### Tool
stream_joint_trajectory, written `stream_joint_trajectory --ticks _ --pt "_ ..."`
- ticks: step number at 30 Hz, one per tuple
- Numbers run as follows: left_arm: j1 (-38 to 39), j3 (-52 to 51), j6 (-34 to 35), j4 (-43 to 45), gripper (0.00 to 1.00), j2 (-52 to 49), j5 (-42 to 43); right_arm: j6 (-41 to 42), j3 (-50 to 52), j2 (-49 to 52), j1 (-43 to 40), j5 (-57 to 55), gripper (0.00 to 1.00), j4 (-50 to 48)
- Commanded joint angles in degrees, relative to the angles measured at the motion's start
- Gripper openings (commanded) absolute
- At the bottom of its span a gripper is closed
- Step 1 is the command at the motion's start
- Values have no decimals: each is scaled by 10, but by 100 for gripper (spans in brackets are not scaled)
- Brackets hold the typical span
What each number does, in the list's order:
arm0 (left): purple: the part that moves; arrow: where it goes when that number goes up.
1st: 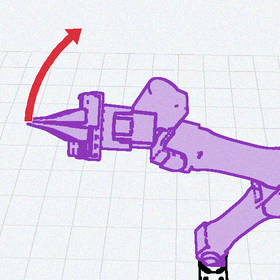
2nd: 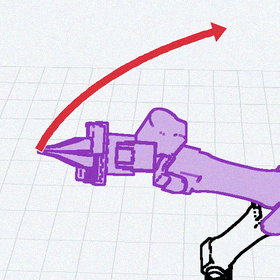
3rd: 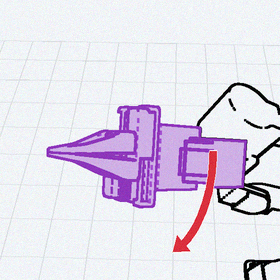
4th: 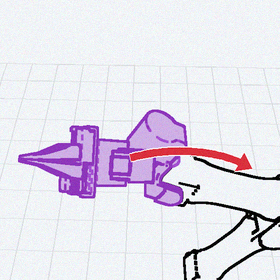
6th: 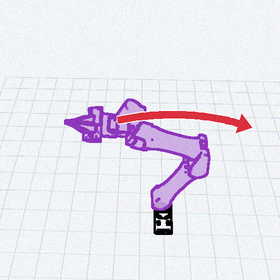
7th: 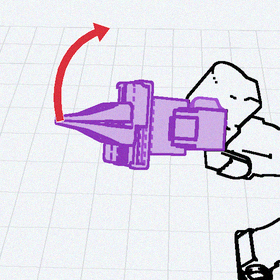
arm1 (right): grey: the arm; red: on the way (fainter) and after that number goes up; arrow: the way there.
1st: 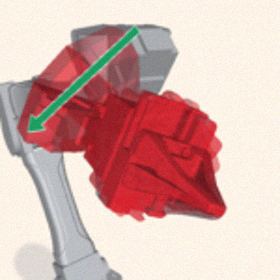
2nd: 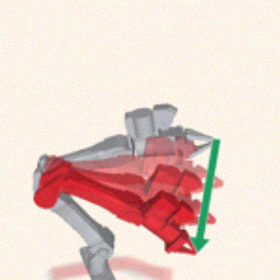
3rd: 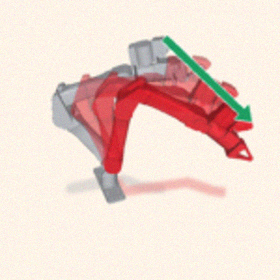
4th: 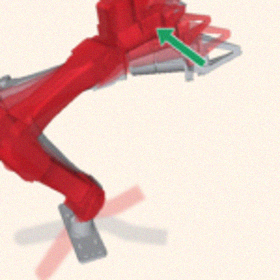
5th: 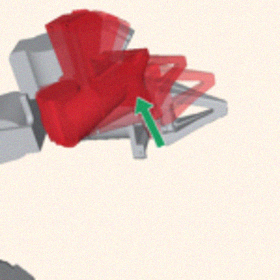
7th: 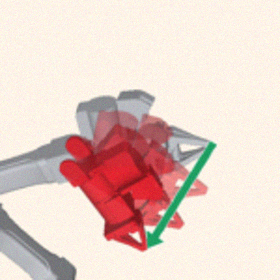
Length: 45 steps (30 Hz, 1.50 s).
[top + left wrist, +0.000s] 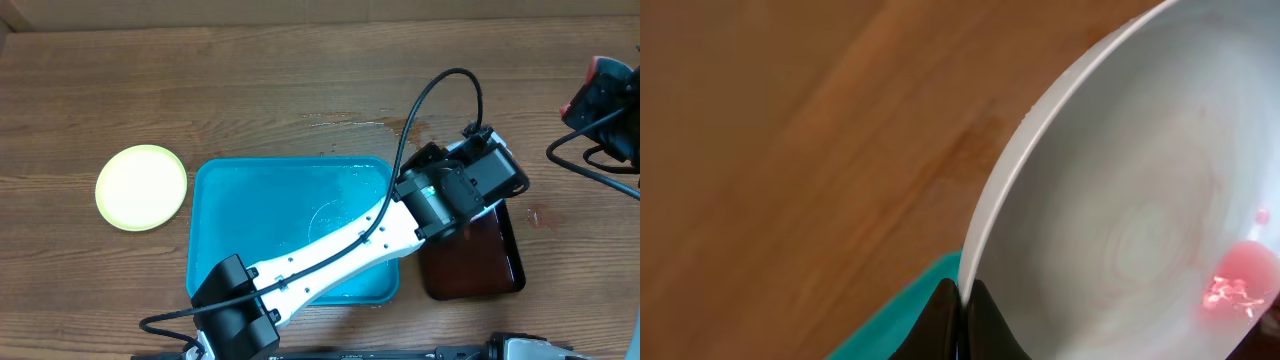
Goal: Clean dirty plates on tray and stack at the side
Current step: 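Lift the white plate with the left gripper and hold it tilted over the brown tray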
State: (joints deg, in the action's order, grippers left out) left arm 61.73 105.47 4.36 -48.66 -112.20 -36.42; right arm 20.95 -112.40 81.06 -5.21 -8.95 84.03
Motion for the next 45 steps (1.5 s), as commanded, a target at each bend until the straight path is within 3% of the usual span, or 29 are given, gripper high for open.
stream_joint_trajectory --ticks 1,24,45 --pt "15 16 -50 7 4 1 -93 -2 -13 -6 -2 0 4 -3" --pt "110 16 -188 56 4 1 -299 0 -13 -6 -2 17 4 -10" --pt "144 16 -224 80 4 1 -347 0 -13 -6 -2 26 4 -9"
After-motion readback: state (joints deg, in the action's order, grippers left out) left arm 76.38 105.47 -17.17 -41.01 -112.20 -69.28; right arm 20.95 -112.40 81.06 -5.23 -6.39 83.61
